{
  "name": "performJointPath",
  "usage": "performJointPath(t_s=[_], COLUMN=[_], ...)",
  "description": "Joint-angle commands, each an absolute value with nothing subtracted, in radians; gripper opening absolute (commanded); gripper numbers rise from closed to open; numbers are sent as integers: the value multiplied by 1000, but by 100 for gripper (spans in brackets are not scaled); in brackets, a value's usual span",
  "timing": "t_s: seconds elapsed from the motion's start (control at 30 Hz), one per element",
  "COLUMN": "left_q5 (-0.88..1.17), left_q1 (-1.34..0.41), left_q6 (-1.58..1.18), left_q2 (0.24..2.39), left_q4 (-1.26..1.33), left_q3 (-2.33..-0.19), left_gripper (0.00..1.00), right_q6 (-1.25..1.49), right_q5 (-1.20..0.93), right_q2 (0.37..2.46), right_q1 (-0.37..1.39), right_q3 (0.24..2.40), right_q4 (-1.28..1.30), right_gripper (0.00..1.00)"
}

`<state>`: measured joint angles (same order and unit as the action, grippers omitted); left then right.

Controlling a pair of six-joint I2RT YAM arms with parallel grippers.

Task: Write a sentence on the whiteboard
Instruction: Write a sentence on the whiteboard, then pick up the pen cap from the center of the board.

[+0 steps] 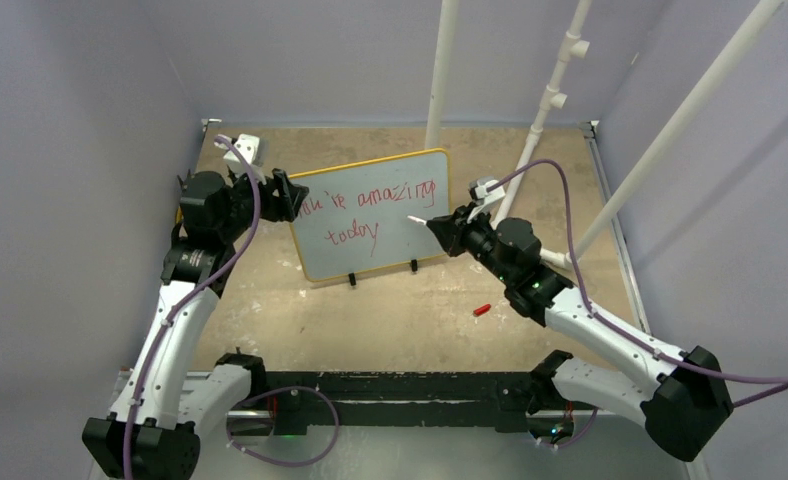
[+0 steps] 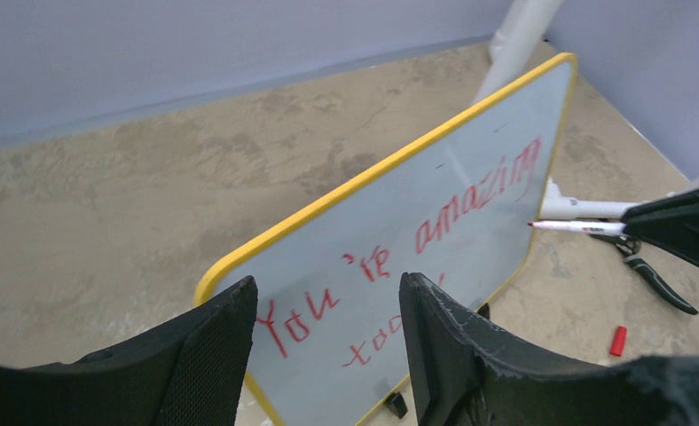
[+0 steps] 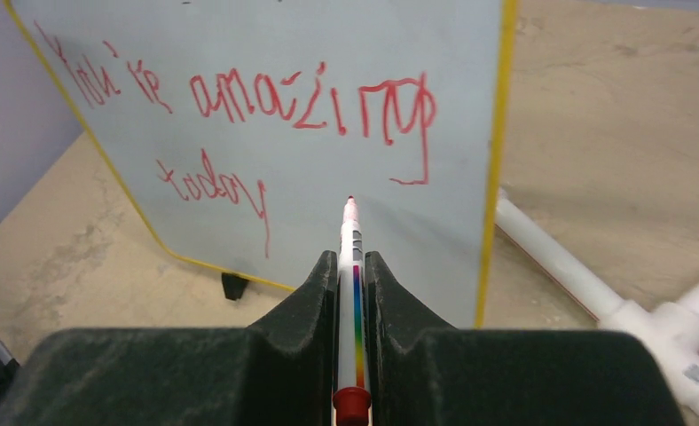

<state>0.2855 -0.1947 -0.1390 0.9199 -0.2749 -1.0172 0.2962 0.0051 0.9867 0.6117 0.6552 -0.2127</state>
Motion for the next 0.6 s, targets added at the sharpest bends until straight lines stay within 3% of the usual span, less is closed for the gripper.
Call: performJointPath(t_s=[0.0, 0.27, 0.57], left_q5=[263, 36, 3], left_q1=[-325, -840, -1173], left_q6=[-104, -145, -224], left_q2=[939, 1112, 1489], left_q4=[-320, -154, 436], left_q3=[-1074, -1031, -872], left_gripper=[56, 53, 53], right_q6=[262, 322, 343], right_q5=[-3, 310, 525], right_q2=[896, 778, 641], right_q1=[567, 537, 537], right_q3=[725, 706, 669], right_q4=[-74, 42, -37], right_gripper=[0, 0, 0])
